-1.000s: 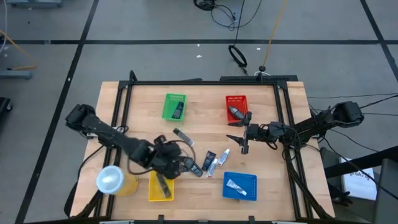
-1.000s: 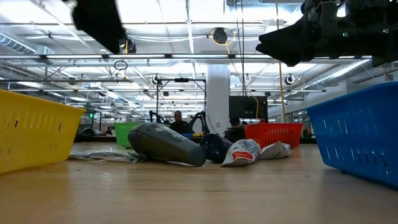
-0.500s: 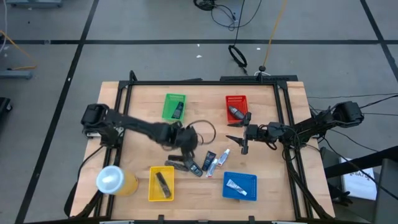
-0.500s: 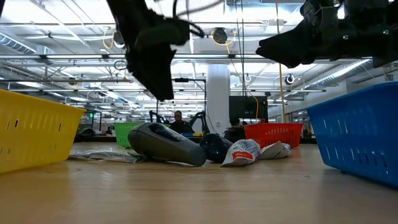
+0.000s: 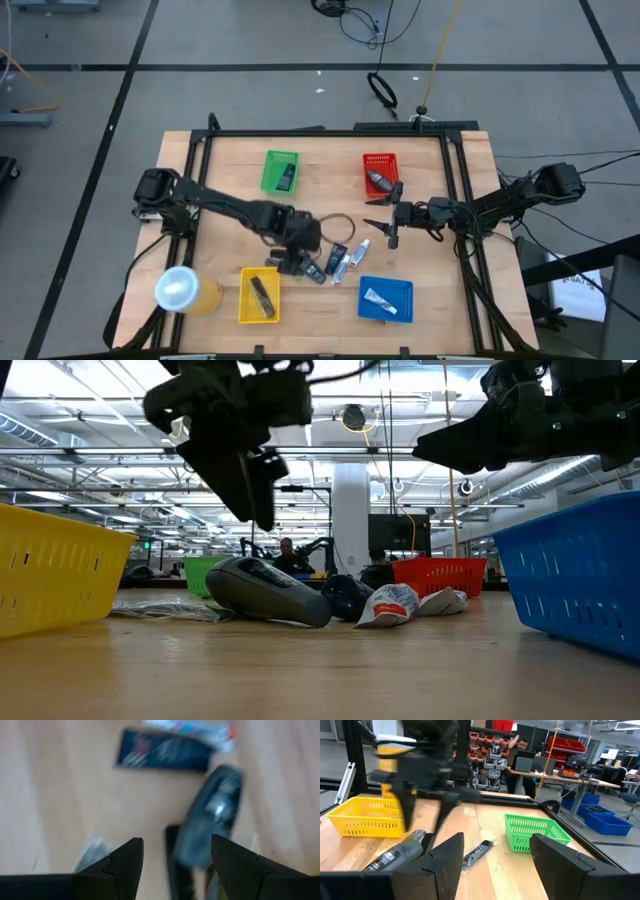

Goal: Pick & Place Travel size toiletries
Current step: Put the black roll on deodorant into the red bin

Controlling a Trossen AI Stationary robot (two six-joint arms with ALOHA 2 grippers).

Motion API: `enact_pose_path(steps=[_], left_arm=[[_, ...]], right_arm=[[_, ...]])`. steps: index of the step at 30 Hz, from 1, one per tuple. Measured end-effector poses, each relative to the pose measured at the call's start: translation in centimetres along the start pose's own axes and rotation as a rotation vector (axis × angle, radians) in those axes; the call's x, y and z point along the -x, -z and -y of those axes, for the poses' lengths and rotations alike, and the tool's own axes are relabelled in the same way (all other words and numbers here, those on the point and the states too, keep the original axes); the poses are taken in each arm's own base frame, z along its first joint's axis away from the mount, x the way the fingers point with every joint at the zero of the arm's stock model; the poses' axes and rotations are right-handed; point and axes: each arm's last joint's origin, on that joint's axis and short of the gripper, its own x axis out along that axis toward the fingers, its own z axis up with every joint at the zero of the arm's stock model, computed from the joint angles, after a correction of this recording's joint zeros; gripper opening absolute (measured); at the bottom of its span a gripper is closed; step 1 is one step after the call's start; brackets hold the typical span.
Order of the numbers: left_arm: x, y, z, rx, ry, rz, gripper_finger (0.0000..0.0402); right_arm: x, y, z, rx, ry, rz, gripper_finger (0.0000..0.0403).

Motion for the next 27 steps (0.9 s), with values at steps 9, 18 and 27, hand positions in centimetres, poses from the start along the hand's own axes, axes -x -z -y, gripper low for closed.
enact_pose_path(steps=[9,18,27], left_arm=[[-4.0,0.0,3.1,-0.083,-0.017,-0.049,0.0293],[-6.3,0.7,3.6,-0.093,-0.049,-0.120,0.0320],[-5.9,0.6,1.7,-0.012,-0.083,-0.110,0.0183]], right_arm=[[0.0,0.0,0.0,0.000,0.000,0.000,0.0217],[0.0,0.0,0.0,-0.001,0.001,0.003,0.0216],[0.0,0.7,-0.1,0.019,-0.009,-0.075,0.0217]])
